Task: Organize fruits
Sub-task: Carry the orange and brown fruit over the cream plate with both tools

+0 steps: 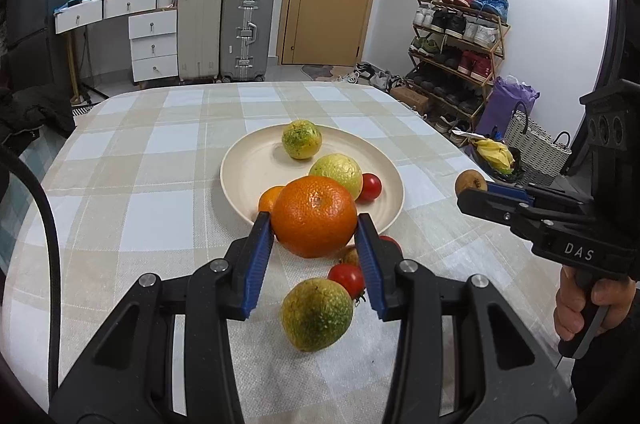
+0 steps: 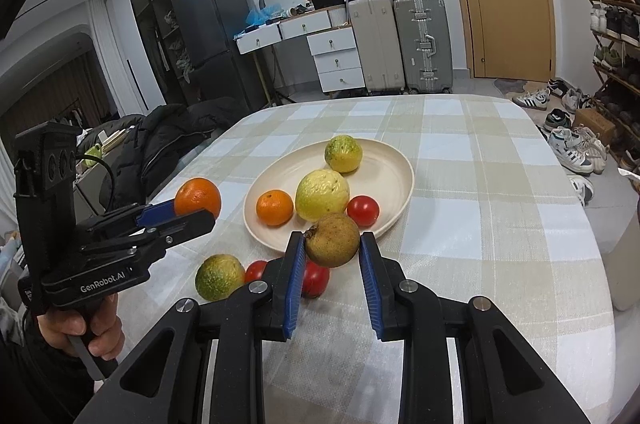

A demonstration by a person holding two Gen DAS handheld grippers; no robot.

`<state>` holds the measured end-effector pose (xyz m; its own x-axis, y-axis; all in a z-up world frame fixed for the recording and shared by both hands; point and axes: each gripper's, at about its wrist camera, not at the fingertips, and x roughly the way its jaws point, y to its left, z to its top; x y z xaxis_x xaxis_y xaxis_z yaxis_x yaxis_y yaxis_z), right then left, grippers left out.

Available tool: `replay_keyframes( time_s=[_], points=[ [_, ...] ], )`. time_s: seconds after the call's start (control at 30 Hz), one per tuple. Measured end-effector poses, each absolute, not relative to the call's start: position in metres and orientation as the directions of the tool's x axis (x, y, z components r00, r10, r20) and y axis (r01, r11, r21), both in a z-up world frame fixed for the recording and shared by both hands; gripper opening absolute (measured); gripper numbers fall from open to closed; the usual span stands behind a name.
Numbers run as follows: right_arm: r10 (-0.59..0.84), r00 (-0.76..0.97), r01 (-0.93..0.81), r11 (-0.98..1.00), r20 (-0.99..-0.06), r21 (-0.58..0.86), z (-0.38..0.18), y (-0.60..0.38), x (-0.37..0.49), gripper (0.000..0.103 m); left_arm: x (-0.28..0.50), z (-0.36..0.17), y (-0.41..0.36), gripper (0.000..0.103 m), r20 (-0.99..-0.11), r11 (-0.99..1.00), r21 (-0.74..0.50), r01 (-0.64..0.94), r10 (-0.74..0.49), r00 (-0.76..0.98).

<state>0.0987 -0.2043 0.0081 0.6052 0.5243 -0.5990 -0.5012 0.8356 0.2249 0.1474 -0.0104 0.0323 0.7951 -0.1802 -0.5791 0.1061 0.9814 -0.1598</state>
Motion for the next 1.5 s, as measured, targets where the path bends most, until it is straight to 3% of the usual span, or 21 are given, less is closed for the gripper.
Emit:
replay_keyframes(
  time_s=[0.83, 1.5],
  points=[
    [0.511, 0.615, -0.468, 0.849, -0.6, 0.244, 0.006, -0.188, 0.127, 0.028, 0.209, 0.009, -0.024, 0.039, -0.632, 0.987, -0.13, 0.097, -0.158, 0.759],
    [0.501, 0.57, -0.463, 0.851, -0.651, 0.25, -0.02, -0.177, 0.149, 0.028, 0.237, -0.019, -0.034, 0.039, -0.693, 0.989, -0.093, 0.117, -0.149, 0.705]
  ],
)
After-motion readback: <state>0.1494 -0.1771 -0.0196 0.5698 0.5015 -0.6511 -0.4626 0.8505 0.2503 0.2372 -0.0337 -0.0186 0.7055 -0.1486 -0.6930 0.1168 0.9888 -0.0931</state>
